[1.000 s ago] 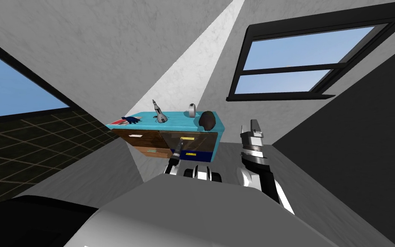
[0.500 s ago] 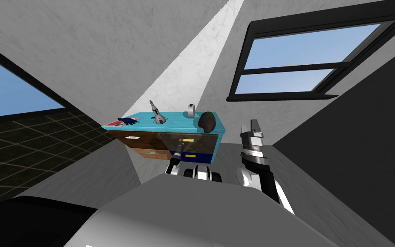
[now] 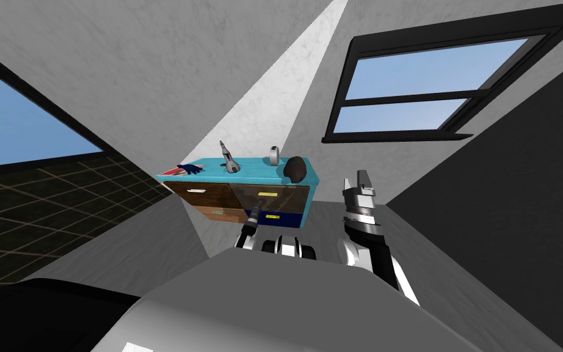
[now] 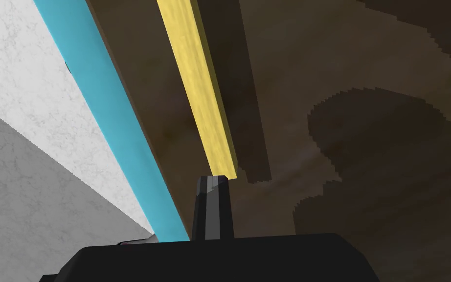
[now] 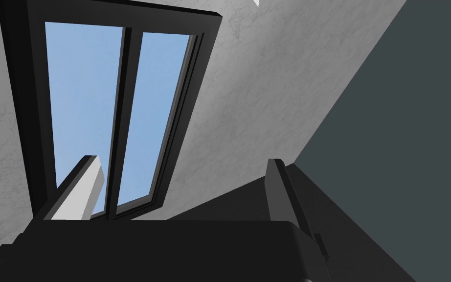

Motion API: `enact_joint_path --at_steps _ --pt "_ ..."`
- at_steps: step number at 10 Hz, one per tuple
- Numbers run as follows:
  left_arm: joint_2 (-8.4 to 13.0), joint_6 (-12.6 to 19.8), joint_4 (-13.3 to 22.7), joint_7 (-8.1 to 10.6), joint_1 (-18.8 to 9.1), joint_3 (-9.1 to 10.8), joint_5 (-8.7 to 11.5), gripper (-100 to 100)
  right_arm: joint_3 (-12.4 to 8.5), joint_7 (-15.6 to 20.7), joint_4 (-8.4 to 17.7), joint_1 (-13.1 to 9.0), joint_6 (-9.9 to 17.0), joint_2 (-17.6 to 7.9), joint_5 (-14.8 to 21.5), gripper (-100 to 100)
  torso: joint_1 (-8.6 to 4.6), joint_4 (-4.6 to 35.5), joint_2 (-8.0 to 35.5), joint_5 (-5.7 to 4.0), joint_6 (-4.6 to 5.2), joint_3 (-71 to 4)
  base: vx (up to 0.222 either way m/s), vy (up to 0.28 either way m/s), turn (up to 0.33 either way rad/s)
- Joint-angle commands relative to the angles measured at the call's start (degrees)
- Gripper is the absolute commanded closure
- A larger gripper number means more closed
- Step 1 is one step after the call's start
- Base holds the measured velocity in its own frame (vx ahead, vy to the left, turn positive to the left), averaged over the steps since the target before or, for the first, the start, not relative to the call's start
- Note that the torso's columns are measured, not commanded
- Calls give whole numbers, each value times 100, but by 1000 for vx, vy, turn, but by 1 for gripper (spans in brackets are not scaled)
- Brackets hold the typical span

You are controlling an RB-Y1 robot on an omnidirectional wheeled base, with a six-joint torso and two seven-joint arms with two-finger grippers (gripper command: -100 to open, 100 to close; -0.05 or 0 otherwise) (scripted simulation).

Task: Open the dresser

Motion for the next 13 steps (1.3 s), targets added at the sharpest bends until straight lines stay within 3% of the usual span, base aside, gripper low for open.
enact_joint_path --at_steps 1,2,6,7,11,12,13 --pt "6 21 -54 8 30 -16 -4 100 0 0 0 0 0 0 0 0 1 -5 -18 0 0 -11 -91 -7 2" --pt "127 137 -50 28 -48 11 10 -100 0 0 0 2 0 0 0 0 6 -15 -58 1 0 -34 71 29 -26" --pt "109 267 6 45 -160 46 26 -100 -2 0 -2 6 -1 -2 0 0 0 -10 -36 1 0 -22 156 69 -18" --pt "146 337 187 71 -400 137 62 -100 -1 0 -2 4 -1 -1 0 0 -16 1 12 -5 -1 5 4 -2 -45" --pt "225 437 541 120 -860 313 131 -100 0 0 -1 2 0 0 0 0 6 -5 -18 1 -1 -11 -33 -17 -42" --pt "208 402 537 103 -819 289 120 -100 0 0 -1 2 -1 0 0 0 8 -8 -28 2 0 -18 -18 -7 -9" --pt "185 387 364 96 -630 225 97 100 0 0 -1 3 -1 -1 0 0 9 -10 -33 2 -2 -21 14 7 49"
